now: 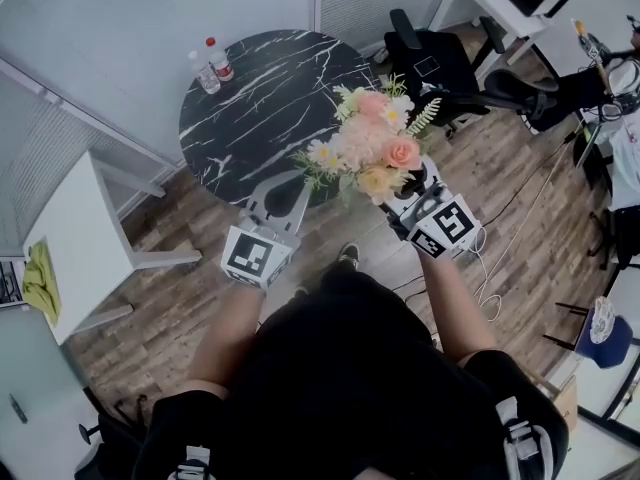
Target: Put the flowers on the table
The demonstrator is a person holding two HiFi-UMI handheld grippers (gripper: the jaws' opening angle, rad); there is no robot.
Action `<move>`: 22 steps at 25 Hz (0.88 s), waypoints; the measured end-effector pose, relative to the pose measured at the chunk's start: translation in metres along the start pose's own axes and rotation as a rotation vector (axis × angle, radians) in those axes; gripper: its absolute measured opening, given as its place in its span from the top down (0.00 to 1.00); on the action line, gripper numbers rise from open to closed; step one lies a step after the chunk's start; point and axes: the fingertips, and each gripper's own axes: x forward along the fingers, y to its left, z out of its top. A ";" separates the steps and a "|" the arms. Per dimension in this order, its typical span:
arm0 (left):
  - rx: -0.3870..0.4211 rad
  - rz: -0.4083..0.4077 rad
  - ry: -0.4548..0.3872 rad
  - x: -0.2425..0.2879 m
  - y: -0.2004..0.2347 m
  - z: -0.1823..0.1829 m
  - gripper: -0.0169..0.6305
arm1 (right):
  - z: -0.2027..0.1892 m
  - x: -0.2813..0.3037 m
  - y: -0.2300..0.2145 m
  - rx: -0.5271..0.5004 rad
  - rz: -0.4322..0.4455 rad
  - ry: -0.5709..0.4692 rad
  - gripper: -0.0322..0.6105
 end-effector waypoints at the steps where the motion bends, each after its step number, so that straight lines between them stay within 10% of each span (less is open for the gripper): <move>1: -0.002 0.004 0.002 0.007 0.001 0.000 0.95 | 0.000 0.001 -0.007 0.001 0.005 0.000 0.41; 22: 0.025 0.180 0.045 0.097 0.033 0.001 0.95 | -0.004 0.027 -0.119 0.020 0.131 -0.020 0.41</move>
